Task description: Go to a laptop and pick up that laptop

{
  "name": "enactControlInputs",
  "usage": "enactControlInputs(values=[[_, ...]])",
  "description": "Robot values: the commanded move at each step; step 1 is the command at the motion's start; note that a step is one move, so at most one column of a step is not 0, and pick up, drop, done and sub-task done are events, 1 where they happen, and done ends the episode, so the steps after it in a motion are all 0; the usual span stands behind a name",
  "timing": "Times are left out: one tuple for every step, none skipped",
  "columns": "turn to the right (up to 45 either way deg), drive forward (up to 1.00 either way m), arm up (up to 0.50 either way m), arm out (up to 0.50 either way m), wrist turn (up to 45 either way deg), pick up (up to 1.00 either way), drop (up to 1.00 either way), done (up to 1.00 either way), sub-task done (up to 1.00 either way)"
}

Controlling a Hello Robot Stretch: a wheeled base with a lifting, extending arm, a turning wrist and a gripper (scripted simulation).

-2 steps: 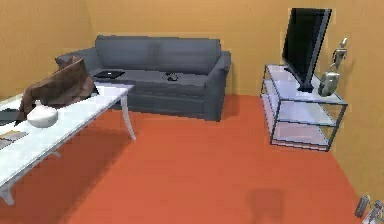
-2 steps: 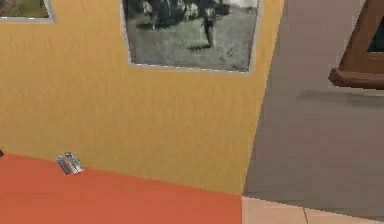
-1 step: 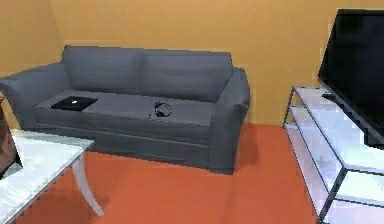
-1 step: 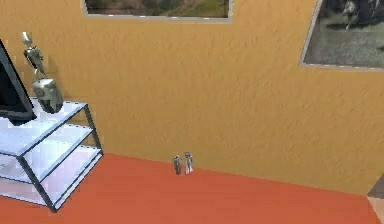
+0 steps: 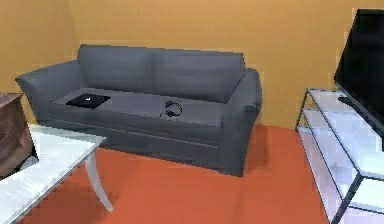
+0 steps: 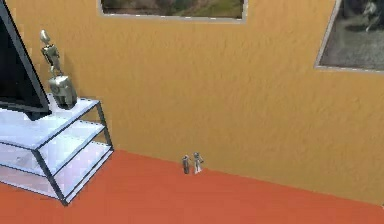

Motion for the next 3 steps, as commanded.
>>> enactControlInputs(values=[[0.0,0.85,0.00,0.00,0.0,0.00,0.00,0.00,0.00],[-45.0,0.00,0.00,0.00,0.0,0.00,0.00,0.00,0.00],[-45.0,0.00,0.00,0.00,0.0,0.00,0.00,0.00,0.00]])
